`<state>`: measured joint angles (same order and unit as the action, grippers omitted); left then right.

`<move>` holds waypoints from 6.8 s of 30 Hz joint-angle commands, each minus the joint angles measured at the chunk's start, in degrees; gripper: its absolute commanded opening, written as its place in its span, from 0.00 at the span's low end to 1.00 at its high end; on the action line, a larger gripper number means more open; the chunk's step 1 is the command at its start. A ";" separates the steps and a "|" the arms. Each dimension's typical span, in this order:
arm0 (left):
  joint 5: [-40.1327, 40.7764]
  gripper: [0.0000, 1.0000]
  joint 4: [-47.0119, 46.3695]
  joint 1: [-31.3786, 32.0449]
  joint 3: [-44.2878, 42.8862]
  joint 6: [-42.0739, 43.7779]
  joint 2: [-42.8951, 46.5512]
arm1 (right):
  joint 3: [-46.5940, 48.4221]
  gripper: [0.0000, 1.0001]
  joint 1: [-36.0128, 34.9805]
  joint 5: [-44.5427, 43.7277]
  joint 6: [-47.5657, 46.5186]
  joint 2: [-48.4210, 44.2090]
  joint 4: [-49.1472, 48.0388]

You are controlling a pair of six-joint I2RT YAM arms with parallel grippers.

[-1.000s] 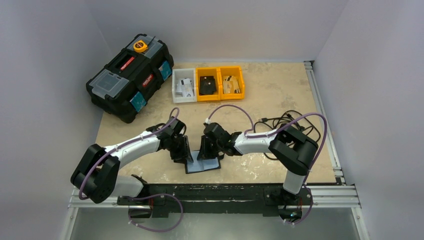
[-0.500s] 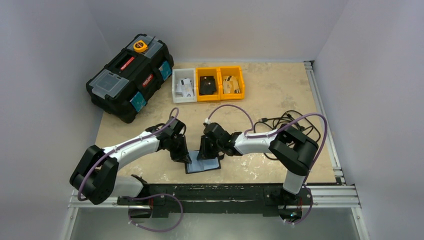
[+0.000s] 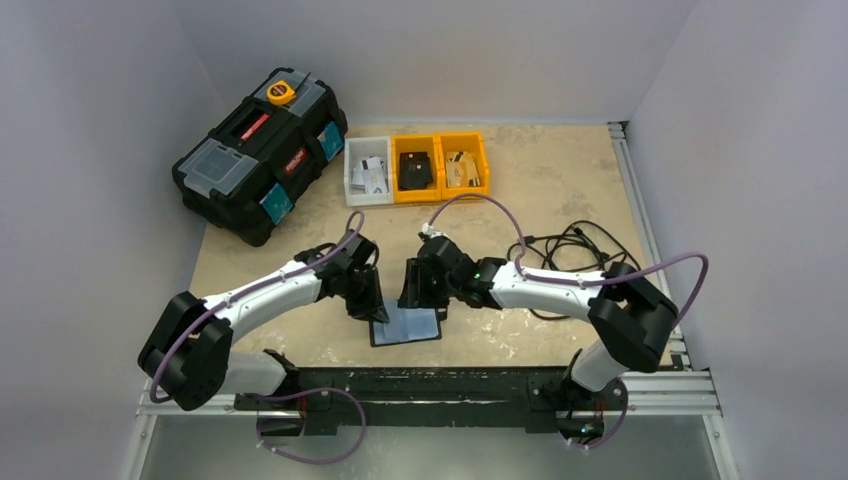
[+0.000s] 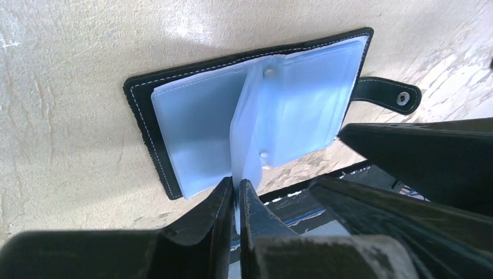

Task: Take the credit cards out of the card holder
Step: Remove the credit card from the card holder.

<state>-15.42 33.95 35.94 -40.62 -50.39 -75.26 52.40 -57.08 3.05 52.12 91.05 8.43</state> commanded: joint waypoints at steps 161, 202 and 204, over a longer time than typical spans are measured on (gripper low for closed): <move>2.26 0.00 -6.46 2.90 -4.11 0.88 -17.07 | -10.14 0.30 1.09 -0.77 4.18 -2.63 -5.03; 1.68 0.00 -7.32 3.17 -6.24 2.66 -14.91 | -9.89 0.29 1.51 -1.12 4.99 -3.26 -4.86; 2.23 0.00 -7.77 3.19 -5.60 2.58 -15.89 | -9.94 0.29 1.68 -1.02 5.01 -3.11 -4.98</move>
<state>-14.13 28.67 38.79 -47.29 -48.36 -89.60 43.00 -56.03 3.53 56.51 89.36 4.64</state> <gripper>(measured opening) 0.003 0.287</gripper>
